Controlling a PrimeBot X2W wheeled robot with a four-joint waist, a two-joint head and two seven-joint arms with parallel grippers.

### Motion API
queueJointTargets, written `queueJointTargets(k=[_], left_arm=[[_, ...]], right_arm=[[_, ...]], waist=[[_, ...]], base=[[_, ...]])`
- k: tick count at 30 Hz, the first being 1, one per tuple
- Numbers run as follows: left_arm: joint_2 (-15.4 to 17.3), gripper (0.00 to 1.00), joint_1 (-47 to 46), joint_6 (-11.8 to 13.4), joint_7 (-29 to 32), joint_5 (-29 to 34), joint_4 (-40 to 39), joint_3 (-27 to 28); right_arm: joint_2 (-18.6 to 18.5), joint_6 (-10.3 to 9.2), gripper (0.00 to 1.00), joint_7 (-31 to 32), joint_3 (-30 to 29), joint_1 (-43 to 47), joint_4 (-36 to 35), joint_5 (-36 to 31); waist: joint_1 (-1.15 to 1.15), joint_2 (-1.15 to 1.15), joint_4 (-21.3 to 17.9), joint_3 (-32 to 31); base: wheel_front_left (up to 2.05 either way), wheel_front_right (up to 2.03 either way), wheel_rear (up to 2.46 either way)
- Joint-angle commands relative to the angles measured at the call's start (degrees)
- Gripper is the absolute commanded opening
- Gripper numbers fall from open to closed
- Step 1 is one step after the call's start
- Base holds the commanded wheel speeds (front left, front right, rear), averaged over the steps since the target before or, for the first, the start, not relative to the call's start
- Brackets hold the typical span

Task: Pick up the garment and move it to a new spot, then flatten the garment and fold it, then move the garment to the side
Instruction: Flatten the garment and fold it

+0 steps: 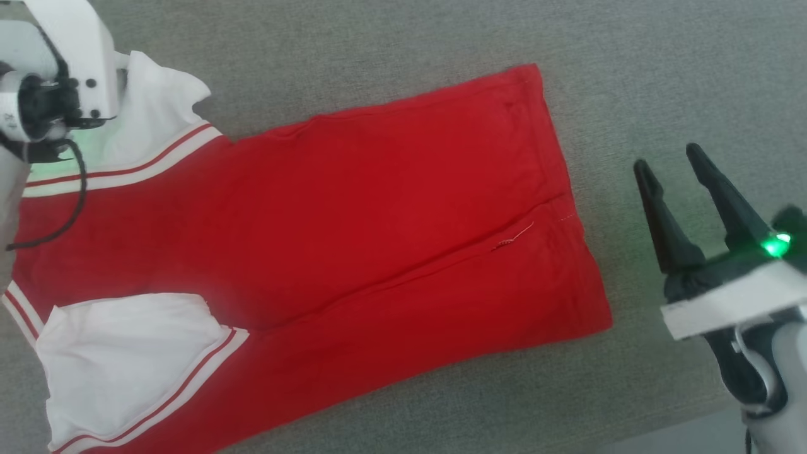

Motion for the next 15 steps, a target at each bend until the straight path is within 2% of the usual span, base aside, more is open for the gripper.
queueJointTargets(k=[1, 7, 15], left_arm=[[-1.13, 0.0, 2.38, -0.39, 0.6, -0.73, 1.46, -1.19], [-3.63, 0.0, 1.21, -1.66, -2.0, -0.56, 3.16, -1.67], [-7.49, 0.0, -1.93, -3.6, -4.54, 0.07, 6.43, -2.58]], right_arm=[[-1.23, -0.03, 1.0, 1.93, 1.19, -1.56, 0.08, 0.28], [-4.4, -0.05, 1.0, 11.64, 6.06, -10.35, 2.02, 2.97], [-5.37, -0.04, 1.0, 24.35, 14.2, -25.23, 12.27, 6.45]], waist=[[0.0, 0.0, 0.22, 0.07], [0.0, 0.0, 1.77, 0.2], [0.0, 0.0, 4.63, 0.6]], base=[[0.0, 0.0, 0.0], [0.0, 0.0, 0.0], [0.0, 0.0, 0.0]])
